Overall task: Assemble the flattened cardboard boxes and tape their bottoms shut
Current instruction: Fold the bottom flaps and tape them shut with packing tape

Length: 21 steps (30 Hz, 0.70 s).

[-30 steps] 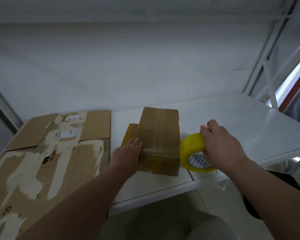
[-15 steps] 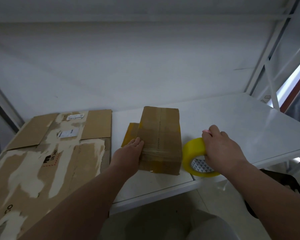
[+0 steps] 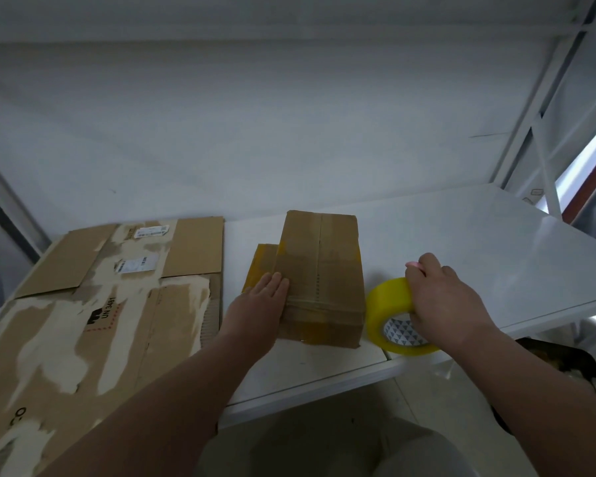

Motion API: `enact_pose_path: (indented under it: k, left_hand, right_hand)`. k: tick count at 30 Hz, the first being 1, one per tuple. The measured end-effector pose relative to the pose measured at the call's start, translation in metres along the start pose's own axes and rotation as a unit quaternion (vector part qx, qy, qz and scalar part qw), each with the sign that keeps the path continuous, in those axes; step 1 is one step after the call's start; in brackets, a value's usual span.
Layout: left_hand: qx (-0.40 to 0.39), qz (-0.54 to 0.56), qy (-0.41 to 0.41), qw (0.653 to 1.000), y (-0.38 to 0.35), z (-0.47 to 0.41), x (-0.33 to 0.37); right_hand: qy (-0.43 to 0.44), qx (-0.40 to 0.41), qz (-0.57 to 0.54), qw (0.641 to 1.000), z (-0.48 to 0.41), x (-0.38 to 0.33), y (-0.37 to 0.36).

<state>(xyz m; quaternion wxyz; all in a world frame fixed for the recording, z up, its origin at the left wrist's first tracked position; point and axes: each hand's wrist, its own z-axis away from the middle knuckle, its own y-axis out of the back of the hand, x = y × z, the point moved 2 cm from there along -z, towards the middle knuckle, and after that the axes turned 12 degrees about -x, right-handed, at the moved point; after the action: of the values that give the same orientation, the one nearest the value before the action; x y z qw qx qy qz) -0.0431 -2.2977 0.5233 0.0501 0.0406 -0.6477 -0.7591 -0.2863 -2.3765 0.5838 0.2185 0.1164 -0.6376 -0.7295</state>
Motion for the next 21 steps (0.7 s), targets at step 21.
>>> enact_pose_path:
  k: [21]
  left_hand:
    - [-0.042, 0.013, -0.136, 0.990, 0.002, -0.009, 0.097]
  right_hand:
    - [-0.018, -0.018, -0.047, 0.999, 0.016, -0.003, -0.004]
